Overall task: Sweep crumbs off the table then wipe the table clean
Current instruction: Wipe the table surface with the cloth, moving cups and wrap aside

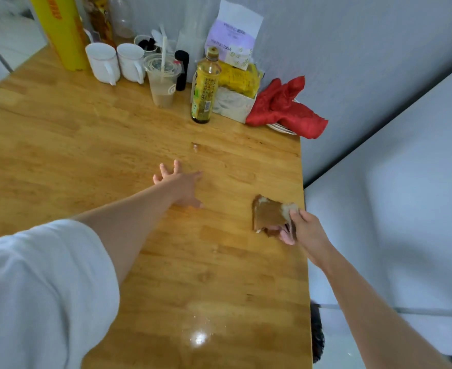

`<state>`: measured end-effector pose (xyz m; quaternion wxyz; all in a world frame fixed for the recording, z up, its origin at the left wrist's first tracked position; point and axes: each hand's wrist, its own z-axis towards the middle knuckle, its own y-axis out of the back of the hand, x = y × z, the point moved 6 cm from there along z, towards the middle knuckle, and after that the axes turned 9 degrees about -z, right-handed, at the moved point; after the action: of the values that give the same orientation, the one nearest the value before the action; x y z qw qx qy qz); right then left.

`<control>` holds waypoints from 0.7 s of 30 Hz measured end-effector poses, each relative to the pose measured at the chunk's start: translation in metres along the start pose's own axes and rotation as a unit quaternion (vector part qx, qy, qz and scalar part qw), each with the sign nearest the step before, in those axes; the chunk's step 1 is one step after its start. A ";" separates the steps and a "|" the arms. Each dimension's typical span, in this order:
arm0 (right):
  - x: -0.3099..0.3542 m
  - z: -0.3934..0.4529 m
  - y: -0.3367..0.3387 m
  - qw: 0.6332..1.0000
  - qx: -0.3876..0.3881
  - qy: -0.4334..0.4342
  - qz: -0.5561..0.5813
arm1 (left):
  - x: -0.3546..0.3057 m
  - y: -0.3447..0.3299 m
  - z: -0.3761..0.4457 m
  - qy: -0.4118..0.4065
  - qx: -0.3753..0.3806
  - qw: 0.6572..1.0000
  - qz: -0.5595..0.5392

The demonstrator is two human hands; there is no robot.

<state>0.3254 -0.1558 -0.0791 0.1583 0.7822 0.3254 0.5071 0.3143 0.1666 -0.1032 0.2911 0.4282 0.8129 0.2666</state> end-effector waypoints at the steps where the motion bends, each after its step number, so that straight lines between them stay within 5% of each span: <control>1: 0.006 -0.003 0.001 0.999 0.024 0.021 0.027 | 0.000 -0.002 -0.001 -0.004 0.001 1.000 -0.005; 7: 0.034 0.009 0.027 0.982 0.039 0.002 0.185 | -0.002 -0.003 0.001 -0.011 -0.010 1.000 0.000; 11: 0.002 0.034 0.035 0.993 -0.023 -0.097 0.065 | -0.005 0.000 0.001 0.000 0.005 1.000 -0.009; 16: 0.000 0.053 0.015 0.984 -0.108 0.004 -0.139 | -0.010 0.004 0.005 0.020 0.028 0.999 -0.008; 21: 0.048 0.117 0.023 0.977 -0.025 0.140 -0.159 | -0.007 0.004 0.009 0.041 0.027 0.999 -0.013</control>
<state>0.4516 -0.1308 -0.0837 0.2090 0.6373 0.4523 0.5878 0.3264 0.1640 -0.1048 0.2489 0.4139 0.8368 0.2577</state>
